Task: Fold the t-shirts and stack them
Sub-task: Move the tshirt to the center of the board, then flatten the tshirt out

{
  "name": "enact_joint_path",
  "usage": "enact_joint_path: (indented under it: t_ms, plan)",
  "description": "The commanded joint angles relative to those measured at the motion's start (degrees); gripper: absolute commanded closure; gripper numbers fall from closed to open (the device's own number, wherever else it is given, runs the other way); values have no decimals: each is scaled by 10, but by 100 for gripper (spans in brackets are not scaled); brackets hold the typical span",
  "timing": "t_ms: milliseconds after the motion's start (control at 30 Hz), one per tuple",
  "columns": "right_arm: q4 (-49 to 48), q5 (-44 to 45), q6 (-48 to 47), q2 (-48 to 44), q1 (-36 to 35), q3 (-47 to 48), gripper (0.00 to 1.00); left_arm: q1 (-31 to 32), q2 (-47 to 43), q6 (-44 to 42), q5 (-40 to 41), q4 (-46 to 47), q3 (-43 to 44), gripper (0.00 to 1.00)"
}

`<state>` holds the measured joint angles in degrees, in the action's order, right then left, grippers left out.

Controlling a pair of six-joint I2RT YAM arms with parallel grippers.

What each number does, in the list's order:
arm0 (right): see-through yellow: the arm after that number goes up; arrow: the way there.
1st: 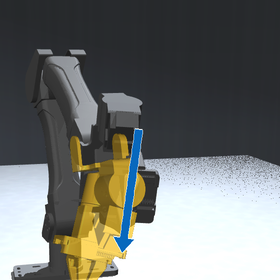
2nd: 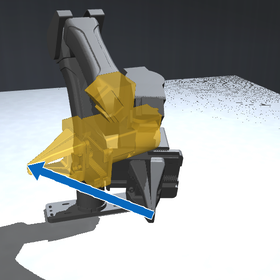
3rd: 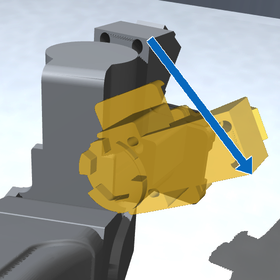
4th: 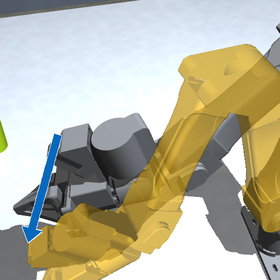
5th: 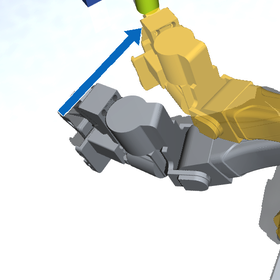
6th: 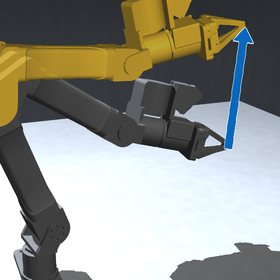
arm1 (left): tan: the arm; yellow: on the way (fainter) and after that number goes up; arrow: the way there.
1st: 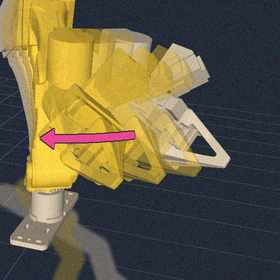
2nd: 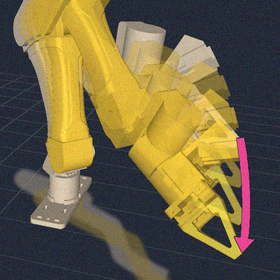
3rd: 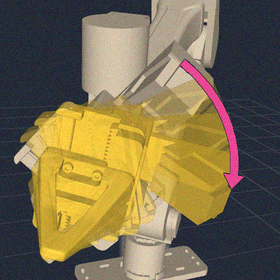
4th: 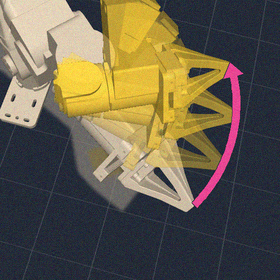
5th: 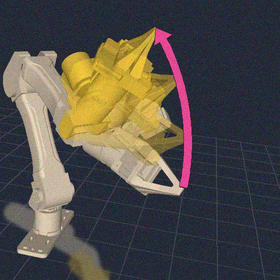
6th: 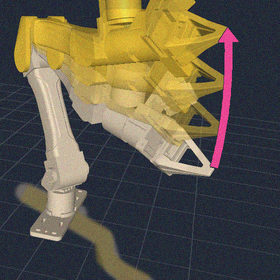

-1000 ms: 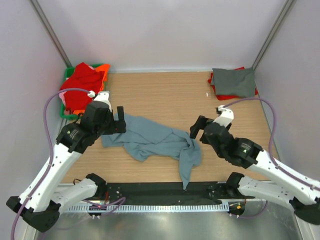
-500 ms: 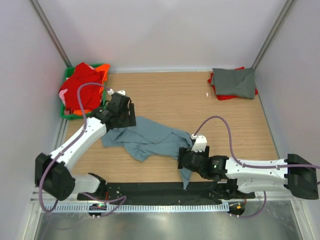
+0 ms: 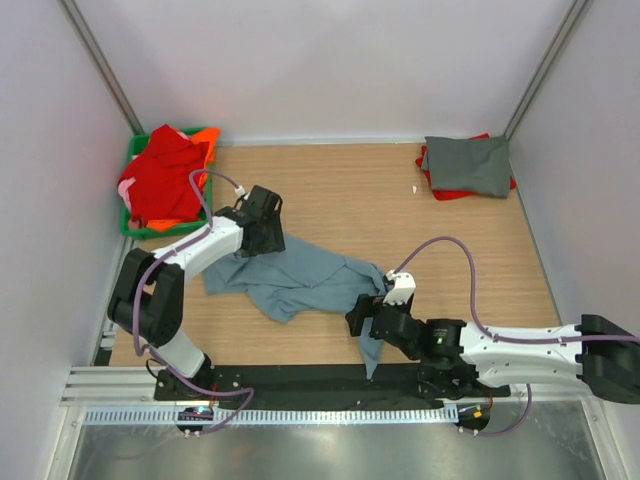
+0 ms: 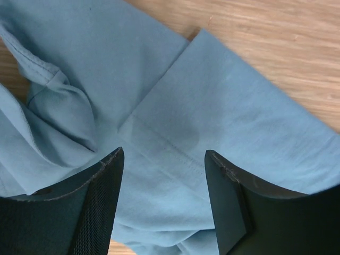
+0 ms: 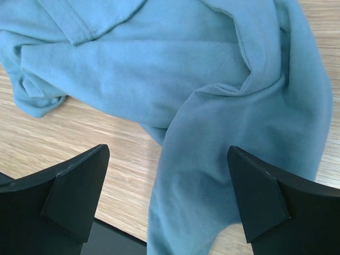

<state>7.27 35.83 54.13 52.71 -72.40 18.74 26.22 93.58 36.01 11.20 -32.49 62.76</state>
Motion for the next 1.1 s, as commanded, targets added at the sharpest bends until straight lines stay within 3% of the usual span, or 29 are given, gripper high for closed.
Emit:
enact_joint_path:
  t_ms: [0, 500, 633, 900, 1067]
  plan:
    - [-40, 11, -9, 26, -4, 14, 0, -5, -12, 16, 24, 44, -7, 36]
    - [-48, 10, -10, 36, -4, 16, 0, -66, 8, 20, -34, 131, -58, 47]
    - [-45, 11, -10, 51, -4, 23, 0, -66, 12, 25, -66, 149, -69, 54]
    - [-39, 12, -10, 76, -4, 38, 0, -66, 8, 29, -72, 162, -89, 55]
    - [-40, 13, -9, 73, -4, 37, 0, -66, -11, 31, -71, 163, -100, 70]
